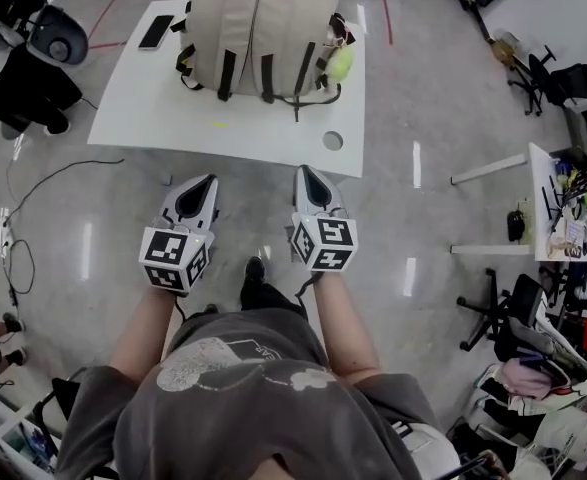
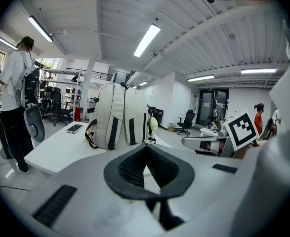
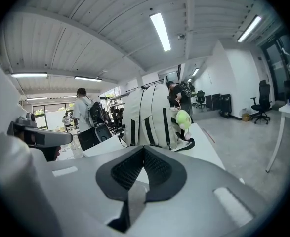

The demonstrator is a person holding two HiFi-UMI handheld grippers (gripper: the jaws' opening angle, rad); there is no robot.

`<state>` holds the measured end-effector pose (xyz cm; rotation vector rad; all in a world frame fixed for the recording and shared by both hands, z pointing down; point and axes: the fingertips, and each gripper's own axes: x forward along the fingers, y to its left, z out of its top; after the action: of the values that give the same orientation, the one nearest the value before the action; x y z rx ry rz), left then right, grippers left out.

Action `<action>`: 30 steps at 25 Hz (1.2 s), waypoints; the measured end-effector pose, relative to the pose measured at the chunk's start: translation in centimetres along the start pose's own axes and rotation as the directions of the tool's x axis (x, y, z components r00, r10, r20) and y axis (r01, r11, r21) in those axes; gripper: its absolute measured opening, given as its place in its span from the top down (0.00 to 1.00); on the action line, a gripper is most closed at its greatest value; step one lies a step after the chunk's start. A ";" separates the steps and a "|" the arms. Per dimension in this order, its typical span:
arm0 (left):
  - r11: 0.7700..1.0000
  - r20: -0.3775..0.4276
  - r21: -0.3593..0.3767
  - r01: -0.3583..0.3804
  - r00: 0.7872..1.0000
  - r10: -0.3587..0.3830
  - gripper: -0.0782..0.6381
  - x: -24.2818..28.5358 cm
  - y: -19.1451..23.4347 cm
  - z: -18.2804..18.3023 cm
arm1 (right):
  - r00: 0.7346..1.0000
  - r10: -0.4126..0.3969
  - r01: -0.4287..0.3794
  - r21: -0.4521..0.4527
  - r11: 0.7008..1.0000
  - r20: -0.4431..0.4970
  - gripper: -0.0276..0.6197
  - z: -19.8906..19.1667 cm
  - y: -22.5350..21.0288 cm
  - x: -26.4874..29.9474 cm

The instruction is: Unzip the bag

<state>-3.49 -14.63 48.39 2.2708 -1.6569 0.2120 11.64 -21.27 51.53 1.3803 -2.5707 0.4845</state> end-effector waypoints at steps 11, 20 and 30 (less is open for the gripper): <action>0.998 0.000 -0.023 0.054 0.999 -0.054 0.88 -12.8 0.6 -3.5 | 0.996 -0.062 0.062 0.000 0.998 0.069 0.96 -2.8 9.9 -8.9; 0.995 0.050 -0.020 0.101 0.994 -0.100 0.88 -20.5 0.4 -5.1 | 0.991 -0.102 0.105 -0.026 0.994 0.081 0.96 -5.6 17.1 -15.4; 0.990 0.045 -0.048 0.129 0.991 -0.127 0.88 -23.8 -0.9 -7.2 | 0.987 -0.110 0.113 -0.025 0.993 0.115 0.96 -6.0 19.8 -19.1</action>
<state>-9.64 9.48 47.71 2.3483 -1.5114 0.0912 5.73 5.91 47.25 1.5730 -2.5575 0.3560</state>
